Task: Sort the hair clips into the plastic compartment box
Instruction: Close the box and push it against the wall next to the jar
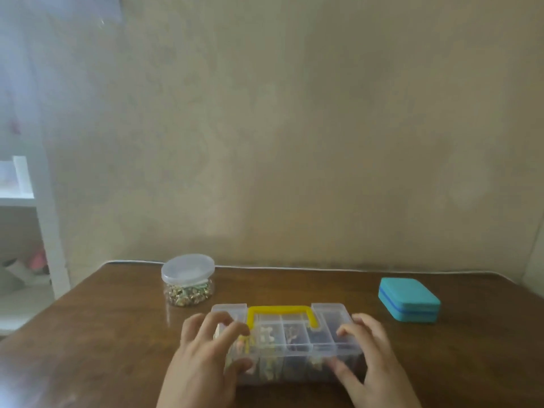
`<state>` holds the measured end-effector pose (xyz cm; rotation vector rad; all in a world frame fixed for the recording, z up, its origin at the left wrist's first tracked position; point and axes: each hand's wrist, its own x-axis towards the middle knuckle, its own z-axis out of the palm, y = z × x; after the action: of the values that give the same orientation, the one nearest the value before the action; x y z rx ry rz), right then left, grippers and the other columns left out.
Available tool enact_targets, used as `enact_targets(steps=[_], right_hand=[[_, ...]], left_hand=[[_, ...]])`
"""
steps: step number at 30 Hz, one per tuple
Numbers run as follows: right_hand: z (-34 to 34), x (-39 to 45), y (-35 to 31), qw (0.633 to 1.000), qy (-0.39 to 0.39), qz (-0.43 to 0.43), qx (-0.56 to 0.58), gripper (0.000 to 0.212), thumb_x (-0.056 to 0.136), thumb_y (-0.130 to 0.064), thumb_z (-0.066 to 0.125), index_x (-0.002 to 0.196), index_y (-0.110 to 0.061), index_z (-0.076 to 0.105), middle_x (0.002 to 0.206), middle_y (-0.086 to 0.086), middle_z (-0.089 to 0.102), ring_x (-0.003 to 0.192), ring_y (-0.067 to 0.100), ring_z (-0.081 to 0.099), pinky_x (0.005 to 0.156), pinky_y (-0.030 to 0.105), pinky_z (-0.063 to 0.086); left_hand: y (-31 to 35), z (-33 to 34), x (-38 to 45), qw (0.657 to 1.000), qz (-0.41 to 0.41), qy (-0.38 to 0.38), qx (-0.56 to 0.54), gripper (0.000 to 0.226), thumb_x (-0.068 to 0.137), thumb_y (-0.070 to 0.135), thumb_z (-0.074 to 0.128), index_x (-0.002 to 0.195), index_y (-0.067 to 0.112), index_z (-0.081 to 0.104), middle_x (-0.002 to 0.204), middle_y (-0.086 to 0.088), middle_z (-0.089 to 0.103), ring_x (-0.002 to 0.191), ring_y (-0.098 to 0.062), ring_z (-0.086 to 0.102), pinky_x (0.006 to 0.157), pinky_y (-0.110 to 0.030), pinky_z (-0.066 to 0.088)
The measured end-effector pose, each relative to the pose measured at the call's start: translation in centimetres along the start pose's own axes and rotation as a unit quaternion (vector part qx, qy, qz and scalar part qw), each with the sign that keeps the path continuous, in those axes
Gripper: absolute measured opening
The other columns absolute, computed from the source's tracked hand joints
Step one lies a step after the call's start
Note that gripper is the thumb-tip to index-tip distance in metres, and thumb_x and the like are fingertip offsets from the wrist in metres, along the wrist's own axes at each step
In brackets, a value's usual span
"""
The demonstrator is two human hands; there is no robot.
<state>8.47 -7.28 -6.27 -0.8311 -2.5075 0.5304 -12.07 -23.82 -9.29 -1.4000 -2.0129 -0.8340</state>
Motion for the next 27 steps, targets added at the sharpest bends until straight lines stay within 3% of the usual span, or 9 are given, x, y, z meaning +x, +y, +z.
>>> enact_targets(steps=[2,5,7,10,12,17,21,24,27], right_hand=[[0.3,0.4,0.0,0.999,-0.002,0.029,0.018,0.033,0.083,-0.052,0.063,0.097,-0.050,0.034,0.128,-0.024,0.023,0.112,-0.005,0.038,0.080,0.012,0.038],[-0.2,2.4,0.3,0.998,-0.035,0.039,-0.035,0.045,0.077,-0.077,0.039,0.107,-0.046,0.023,0.110,-0.027,0.040,0.101,-0.005,0.046,0.093,0.014,0.039],[-0.7,4.5,0.4,0.996,-0.042,0.055,-0.062,0.044,0.083,-0.072,0.042,0.110,-0.047,0.018,0.104,-0.024,0.044,0.099,-0.001,0.051,0.100,0.022,0.037],[-0.1,8.1,1.0,0.994,-0.023,0.058,-0.089,0.043,0.089,-0.062,0.045,0.121,-0.048,0.019,0.117,-0.022,0.054,0.107,0.003,0.058,0.100,0.027,0.042],[1.1,10.8,1.9,0.993,-0.010,0.069,-0.093,0.044,0.092,-0.058,0.039,0.128,-0.047,0.016,0.124,-0.016,0.058,0.110,0.007,0.059,0.100,0.032,0.042],[4.0,17.8,4.7,0.988,0.034,0.059,-0.142,0.048,0.097,-0.054,0.024,0.141,-0.040,0.010,0.114,-0.006,0.068,0.106,0.018,0.063,0.100,0.041,0.039],[5.4,21.3,5.6,0.989,0.027,0.064,-0.128,0.049,0.098,-0.050,0.023,0.142,-0.037,0.006,0.107,-0.007,0.069,0.102,0.019,0.064,0.105,0.046,0.036],[5.9,22.5,6.5,0.992,0.043,0.053,-0.111,0.047,0.098,-0.046,0.028,0.140,-0.037,0.009,0.109,-0.007,0.066,0.105,0.020,0.062,0.107,0.050,0.034],[6.1,22.6,6.8,0.995,0.044,0.043,-0.080,0.046,0.099,-0.046,0.030,0.139,-0.036,0.010,0.094,-0.008,0.060,0.093,0.022,0.065,0.091,0.045,0.048]], left_hand=[[0.2,0.8,0.3,1.000,-0.018,0.003,-0.008,0.078,0.032,0.031,0.098,0.094,0.042,0.052,0.104,0.020,0.047,0.094,-0.017,0.043,0.054,-0.029,0.054],[-0.1,2.3,1.4,0.999,0.019,0.039,0.006,0.056,0.048,0.038,0.084,0.093,0.040,0.050,0.103,0.018,0.048,0.091,-0.017,0.048,0.048,-0.025,0.054],[-0.8,3.4,2.9,0.999,0.021,0.034,0.019,0.052,0.051,0.044,0.079,0.095,0.040,0.050,0.100,0.017,0.056,0.091,-0.017,0.054,0.048,-0.023,0.054],[-2.2,5.7,6.0,0.999,-0.022,-0.023,0.029,0.075,0.035,0.039,0.097,0.095,0.039,0.051,0.091,0.014,0.068,0.088,-0.018,0.066,0.050,-0.024,0.055],[-3.2,7.5,8.3,0.997,-0.045,-0.036,0.044,0.065,0.041,0.039,0.096,0.093,0.039,0.057,0.091,0.016,0.067,0.088,-0.018,0.069,0.050,-0.025,0.055],[-5.5,12.1,13.5,0.995,-0.075,-0.020,0.056,0.039,0.055,0.030,0.093,0.087,0.035,0.071,0.092,0.013,0.069,0.091,-0.020,0.069,0.060,-0.026,0.054],[-6.6,13.9,16.0,0.992,-0.116,-0.034,0.033,0.025,0.077,0.030,0.078,0.101,0.033,0.072,0.113,0.012,0.067,0.115,-0.020,0.059,0.071,-0.028,0.049],[-7.2,14.7,16.3,0.993,-0.113,-0.026,0.035,0.024,0.074,0.030,0.082,0.096,0.033,0.073,0.106,0.010,0.069,0.106,-0.021,0.063,0.061,-0.027,0.048],[-6.8,14.2,16.2,0.993,-0.102,-0.028,0.059,0.028,0.075,0.032,0.081,0.101,0.032,0.073,0.110,0.008,0.070,0.111,-0.022,0.063,0.071,-0.030,0.052]])
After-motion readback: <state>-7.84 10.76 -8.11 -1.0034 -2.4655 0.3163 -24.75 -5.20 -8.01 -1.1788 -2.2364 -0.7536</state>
